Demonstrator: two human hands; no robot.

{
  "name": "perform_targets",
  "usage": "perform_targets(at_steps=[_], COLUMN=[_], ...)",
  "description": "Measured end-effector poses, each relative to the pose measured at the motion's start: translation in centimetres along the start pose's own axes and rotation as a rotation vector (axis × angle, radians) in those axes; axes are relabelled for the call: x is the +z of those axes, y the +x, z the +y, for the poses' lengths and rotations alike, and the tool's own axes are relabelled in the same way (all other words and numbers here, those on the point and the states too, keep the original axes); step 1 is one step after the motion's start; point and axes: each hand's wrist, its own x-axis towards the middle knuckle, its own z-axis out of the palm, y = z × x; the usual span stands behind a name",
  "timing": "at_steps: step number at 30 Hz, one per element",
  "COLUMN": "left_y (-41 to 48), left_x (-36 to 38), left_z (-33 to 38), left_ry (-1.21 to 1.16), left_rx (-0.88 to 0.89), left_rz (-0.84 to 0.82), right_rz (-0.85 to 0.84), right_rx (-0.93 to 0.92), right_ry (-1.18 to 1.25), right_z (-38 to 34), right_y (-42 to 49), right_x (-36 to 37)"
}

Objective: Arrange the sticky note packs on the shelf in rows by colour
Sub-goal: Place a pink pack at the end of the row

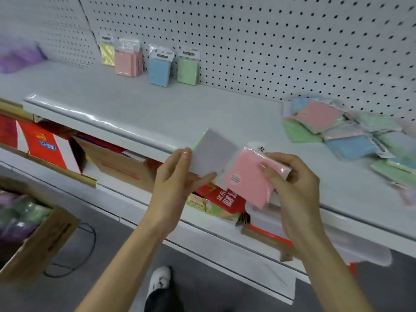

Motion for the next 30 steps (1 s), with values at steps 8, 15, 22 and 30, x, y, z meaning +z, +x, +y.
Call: perform_targets(at_steps=[8, 15, 22, 30], left_y=[7.9, 16.6, 22.9, 26.2], left_x=[-13.3, -24.4, -26.9, -23.9], left_z=[5.0, 8.9, 8.9, 7.1], left_ry=[0.098, 0.329, 0.28, 0.07], left_rx=[0.07, 0.06, -0.098, -0.228], left_rz=[0.056, -0.004, -0.111, -0.079], right_rz=[0.068, 0.145, 0.254, 0.091], right_rx=[0.106, 0.165, 0.195, 0.263], right_ry=[0.212, 0.273, 0.244, 0.268], right_z=[1.5, 1.4, 2.1, 3.5], right_y=[2.5, 4.8, 7.3, 13.1], right_x=[14.0, 24.3, 28.0, 32.0])
